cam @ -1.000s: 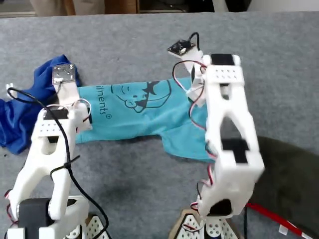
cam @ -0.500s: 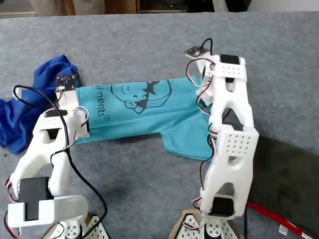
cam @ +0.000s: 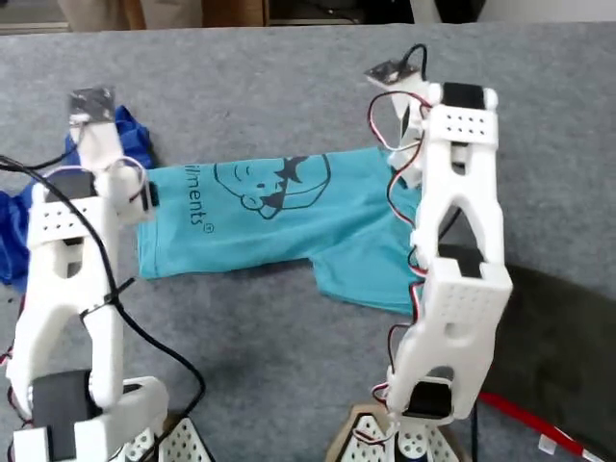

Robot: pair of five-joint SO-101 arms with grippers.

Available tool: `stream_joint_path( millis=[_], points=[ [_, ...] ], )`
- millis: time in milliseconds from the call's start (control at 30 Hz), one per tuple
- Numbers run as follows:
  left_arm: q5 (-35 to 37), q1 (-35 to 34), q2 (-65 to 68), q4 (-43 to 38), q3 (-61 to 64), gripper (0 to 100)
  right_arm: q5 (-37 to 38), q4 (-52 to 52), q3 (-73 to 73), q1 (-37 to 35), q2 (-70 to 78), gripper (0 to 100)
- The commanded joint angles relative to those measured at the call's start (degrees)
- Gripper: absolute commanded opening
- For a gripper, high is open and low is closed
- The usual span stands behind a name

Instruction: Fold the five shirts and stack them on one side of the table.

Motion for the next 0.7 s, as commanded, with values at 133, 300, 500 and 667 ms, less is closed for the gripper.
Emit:
stream_joint_path(
  millis=[133, 300, 500, 667],
  points=[
    [-0.4, -1.5, 3.3, -1.7, 0.1, 19, 8.9, 8.0, -2.0, -1.1, -13.0, 0.9],
    [-0.4, -1.5, 3.5, -10.1, 7.9, 19, 17.0, 8.1, 7.6, -1.2, -20.4, 8.2],
    [1.3, -1.8, 3.7, -19.2, 14.0, 19, 24.0, 2.5, 27.2, -1.5, -30.6, 12.6],
    [11.7, -1.4, 4.1, -27.7, 18.1, 19, 30.5, -4.7, 46.4, -4.1, -41.2, 12.6]
  ],
)
